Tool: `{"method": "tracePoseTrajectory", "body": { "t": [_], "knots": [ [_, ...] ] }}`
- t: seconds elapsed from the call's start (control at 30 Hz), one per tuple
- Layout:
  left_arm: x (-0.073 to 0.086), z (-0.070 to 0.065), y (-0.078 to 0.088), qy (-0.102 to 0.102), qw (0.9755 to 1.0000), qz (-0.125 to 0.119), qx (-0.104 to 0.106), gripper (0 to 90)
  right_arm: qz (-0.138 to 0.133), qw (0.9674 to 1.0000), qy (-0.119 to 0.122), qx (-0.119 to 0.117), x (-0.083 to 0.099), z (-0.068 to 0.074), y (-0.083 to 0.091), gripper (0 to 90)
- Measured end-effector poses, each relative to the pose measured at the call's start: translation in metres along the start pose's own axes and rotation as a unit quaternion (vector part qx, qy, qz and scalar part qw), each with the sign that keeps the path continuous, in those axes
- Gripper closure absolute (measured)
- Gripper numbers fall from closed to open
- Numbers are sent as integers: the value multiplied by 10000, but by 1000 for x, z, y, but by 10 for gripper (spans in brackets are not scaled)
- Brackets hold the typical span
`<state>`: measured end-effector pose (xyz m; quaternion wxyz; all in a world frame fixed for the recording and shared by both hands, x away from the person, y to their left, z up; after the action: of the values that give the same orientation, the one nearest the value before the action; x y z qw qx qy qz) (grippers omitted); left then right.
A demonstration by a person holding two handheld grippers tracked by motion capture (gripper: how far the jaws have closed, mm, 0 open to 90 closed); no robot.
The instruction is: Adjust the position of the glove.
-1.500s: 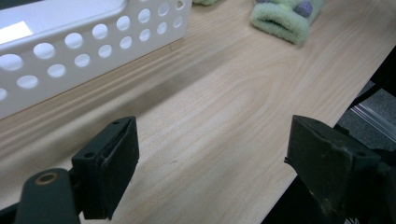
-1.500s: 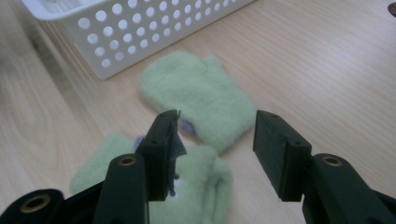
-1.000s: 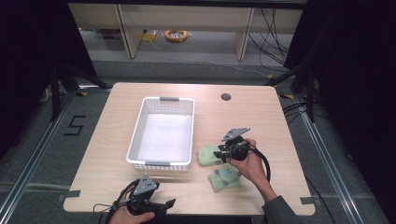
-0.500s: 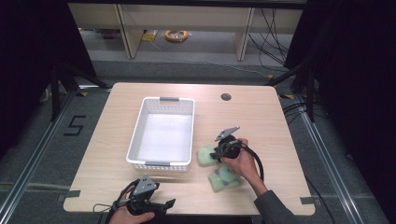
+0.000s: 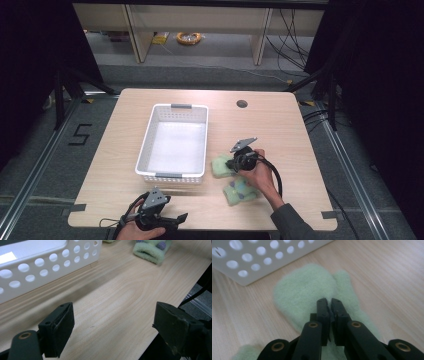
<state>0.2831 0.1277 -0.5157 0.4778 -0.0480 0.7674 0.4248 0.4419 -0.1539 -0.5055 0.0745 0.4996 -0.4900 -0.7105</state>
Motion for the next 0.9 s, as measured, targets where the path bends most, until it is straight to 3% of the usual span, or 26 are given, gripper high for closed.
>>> {"method": "tracePoseTrajectory", "body": {
  "t": [0.03, 0.07, 0.3, 0.33, 0.37, 0.43, 0.5, 0.6, 0.73, 0.8, 0.83, 0.9],
  "knots": [
    [0, -1, -1, 120, 9999, -38, -4, 163, 11, 10000, 26, -42, -1, 1, 4, 868],
    [0, 0, 0, -15, 10000, 63, 39, 163, -89, 9999, 123, -29, -2, 0, 5, 869],
    [0, -1, 0, 26, 10000, -24, 1, 163, -321, 9994, 99, -52, -9, 6, 20, 872],
    [0, -2, 0, 103, 9999, -71, 17, 163, -452, 9987, 248, -51, -12, 4, 26, 874],
    [0, -1, 1, 132, 9999, 19, 47, 163, -410, 9990, 151, -32, -13, 5, 32, 877],
    [0, -1, 0, 34, 10000, -63, 0, 163, -610, 9980, 158, 4, -14, 6, 38, 879],
    [0, -2, -1, 47, 10000, -67, -10, 163, -541, 9984, 140, -5, -12, 8, 46, 880],
    [0, -1, 0, 45, 10000, -43, -1, 163, -686, 9975, 150, -59, -10, 8, 51, 880],
    [0, -2, 0, 200, 9998, -68, 10, 163, -708, 9973, 142, -151, -9, 15, 62, 881],
    [0, -2, 0, 193, 9998, -76, 20, 163, -741, 9969, 185, -184, -9, 20, 68, 880],
    [0, -1, 1, 35, 10000, 6, 37, 163, -771, 9966, 193, -223, -9, 23, 72, 880],
    [0, -1, 0, 47, 10000, -43, -2, 163, -799, 9964, 183, -233, -9, 26, 75, 881]
  ]
}}
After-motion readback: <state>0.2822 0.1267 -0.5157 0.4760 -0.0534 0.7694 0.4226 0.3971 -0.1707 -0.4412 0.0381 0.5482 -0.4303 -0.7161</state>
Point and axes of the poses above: each handheld gripper's, and its own axes: y roughly backward along the jaws, x roughly out of its underside, z roughly to its left, the point moved 2 cm from there along -y, roughly forward along the jaws, and after that the axes turned 1 degree about -z, right-handed, at the moved point
